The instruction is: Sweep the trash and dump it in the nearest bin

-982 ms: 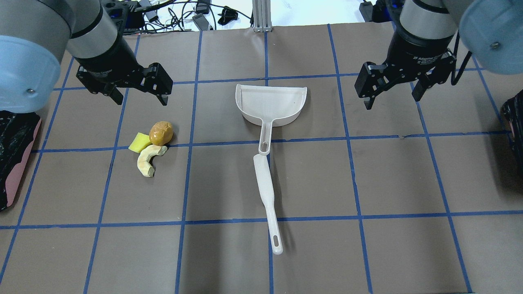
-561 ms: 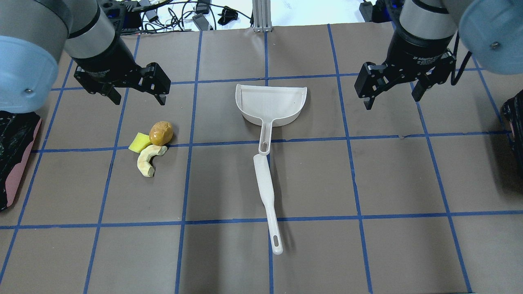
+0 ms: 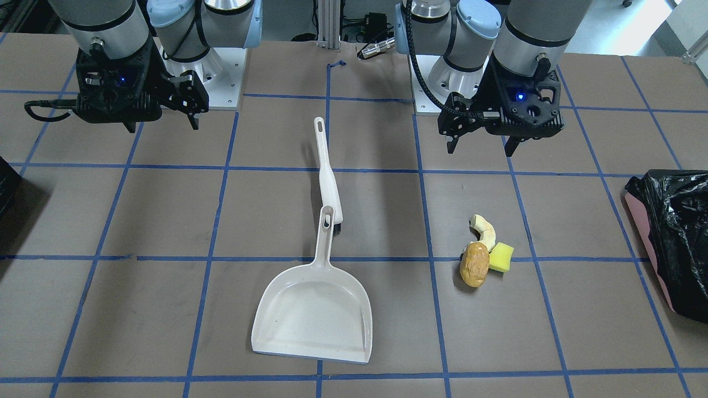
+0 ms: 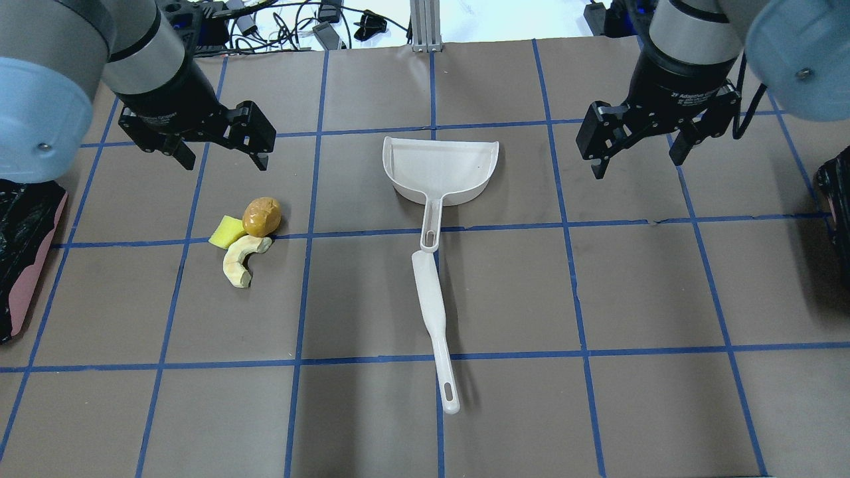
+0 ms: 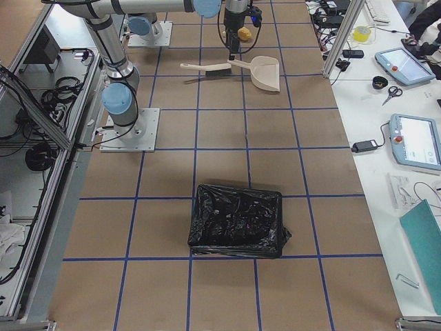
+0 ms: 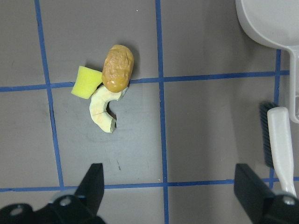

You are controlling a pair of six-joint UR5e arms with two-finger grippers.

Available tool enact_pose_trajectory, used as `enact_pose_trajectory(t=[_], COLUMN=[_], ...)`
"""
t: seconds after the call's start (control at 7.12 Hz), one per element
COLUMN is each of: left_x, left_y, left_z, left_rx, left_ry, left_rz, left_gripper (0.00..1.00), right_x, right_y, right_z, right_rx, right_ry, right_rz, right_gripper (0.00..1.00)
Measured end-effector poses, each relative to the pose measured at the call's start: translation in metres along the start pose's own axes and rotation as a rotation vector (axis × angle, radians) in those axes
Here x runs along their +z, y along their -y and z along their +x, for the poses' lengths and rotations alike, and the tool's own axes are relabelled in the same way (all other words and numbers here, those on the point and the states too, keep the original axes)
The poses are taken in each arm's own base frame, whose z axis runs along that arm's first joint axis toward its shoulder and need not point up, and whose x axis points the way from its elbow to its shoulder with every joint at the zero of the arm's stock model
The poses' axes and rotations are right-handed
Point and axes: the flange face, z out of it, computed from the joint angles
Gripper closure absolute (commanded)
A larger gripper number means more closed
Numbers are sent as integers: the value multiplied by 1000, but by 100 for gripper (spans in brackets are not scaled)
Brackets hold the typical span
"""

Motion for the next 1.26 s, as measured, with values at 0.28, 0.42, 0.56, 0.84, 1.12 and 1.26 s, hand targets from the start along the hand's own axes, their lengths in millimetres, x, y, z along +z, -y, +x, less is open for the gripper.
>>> enact_pose_trajectory(t=[0.28, 0.42, 0.56, 0.84, 1.12, 1.26], left_x=[0, 0, 1, 14, 40, 57], left_y=[8, 22, 42, 88, 128, 142], left_z=[-12, -20, -25, -26, 3, 30], left_rx=[-25, -40, -47, -51, -46, -35], left_ry=[-4, -3, -3, -7, -18, -23], left_rz=[5, 14, 31, 46, 42, 48], left_gripper=[0, 0, 0, 0, 0, 0], right_x=[28, 42, 48, 51, 66, 80], right_y=[-4, -7, -10, -20, -34, -44], right_z=[-2, -4, -9, -34, -74, -99], right_rx=[4, 6, 0, -23, -51, -76], right_ry=[4, 10, 18, 26, 67, 101], right_rz=[-68, -96, -105, -114, -139, -153], right_gripper=[0, 0, 0, 0, 3, 5])
